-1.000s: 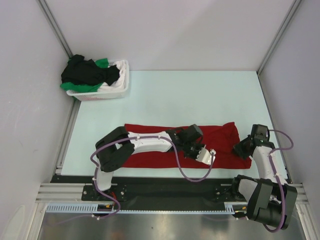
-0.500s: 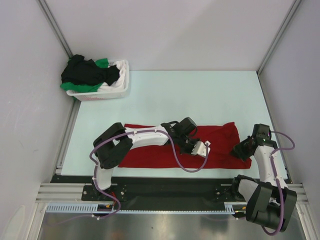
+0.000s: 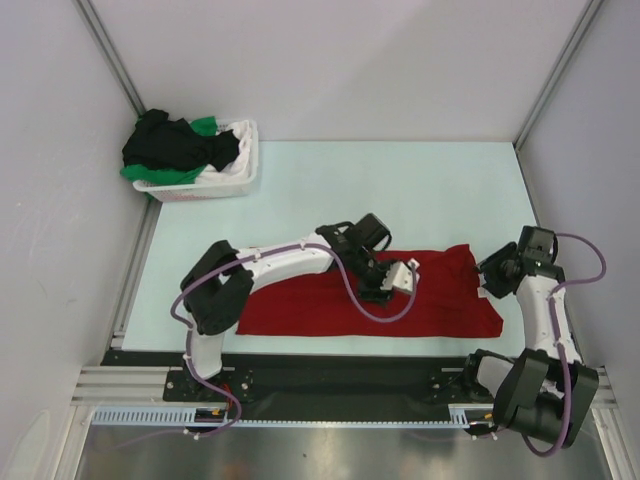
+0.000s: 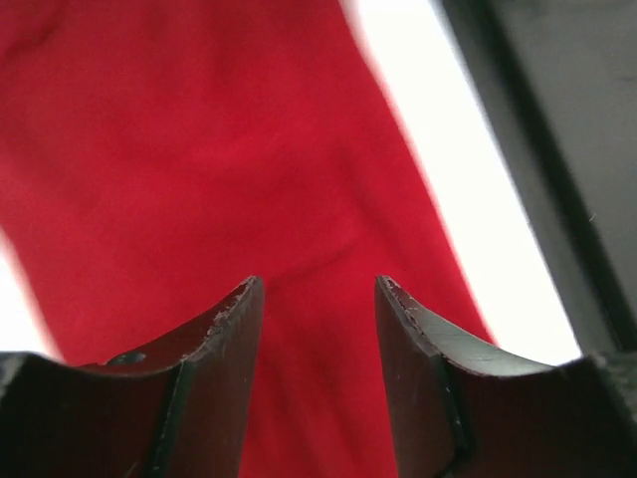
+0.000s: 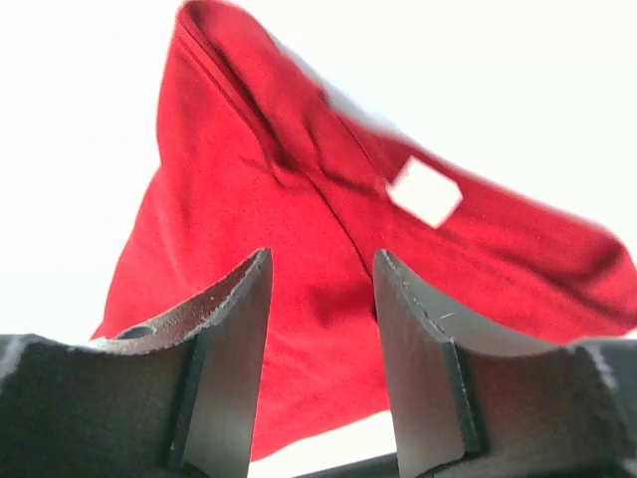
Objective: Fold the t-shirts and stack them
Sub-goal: Fold the tshirt
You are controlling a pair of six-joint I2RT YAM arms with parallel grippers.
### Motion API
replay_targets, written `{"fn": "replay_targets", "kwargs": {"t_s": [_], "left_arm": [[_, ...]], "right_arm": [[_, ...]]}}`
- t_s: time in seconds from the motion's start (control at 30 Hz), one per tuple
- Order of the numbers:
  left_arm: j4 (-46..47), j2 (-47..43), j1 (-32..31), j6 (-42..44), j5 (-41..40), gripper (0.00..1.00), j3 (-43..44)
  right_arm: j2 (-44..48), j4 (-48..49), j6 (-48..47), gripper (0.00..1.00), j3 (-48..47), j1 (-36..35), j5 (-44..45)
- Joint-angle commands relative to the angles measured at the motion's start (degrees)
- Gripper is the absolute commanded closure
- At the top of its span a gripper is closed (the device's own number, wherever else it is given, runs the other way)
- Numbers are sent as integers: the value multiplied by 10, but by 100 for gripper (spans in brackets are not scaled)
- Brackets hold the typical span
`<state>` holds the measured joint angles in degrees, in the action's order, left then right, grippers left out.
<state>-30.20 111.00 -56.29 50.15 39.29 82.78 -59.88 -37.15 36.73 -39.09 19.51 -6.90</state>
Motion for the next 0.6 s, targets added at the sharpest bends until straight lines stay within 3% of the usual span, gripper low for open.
{"fn": "replay_targets", "kwargs": {"t_s": [0.0,0.2,0.3,0.33,0.57], "left_arm": [[-22,-69,70,-55,-6,46,15],[55,-151,191,-143,-191,45,-107],[59,-167,260,-158,-210,42,-160],[65,-169,292,-164,-231,32,-184],[105,-149,388,-188,-286,30,-232]], "right_arm": [[-55,93,-36,49,-32,2,16],[-196,153,-91,47,-104,-21,14],[-243,167,-97,46,-127,-34,11],[-255,175,-96,47,-127,-38,9],[-342,208,-92,55,-143,-54,6]]}}
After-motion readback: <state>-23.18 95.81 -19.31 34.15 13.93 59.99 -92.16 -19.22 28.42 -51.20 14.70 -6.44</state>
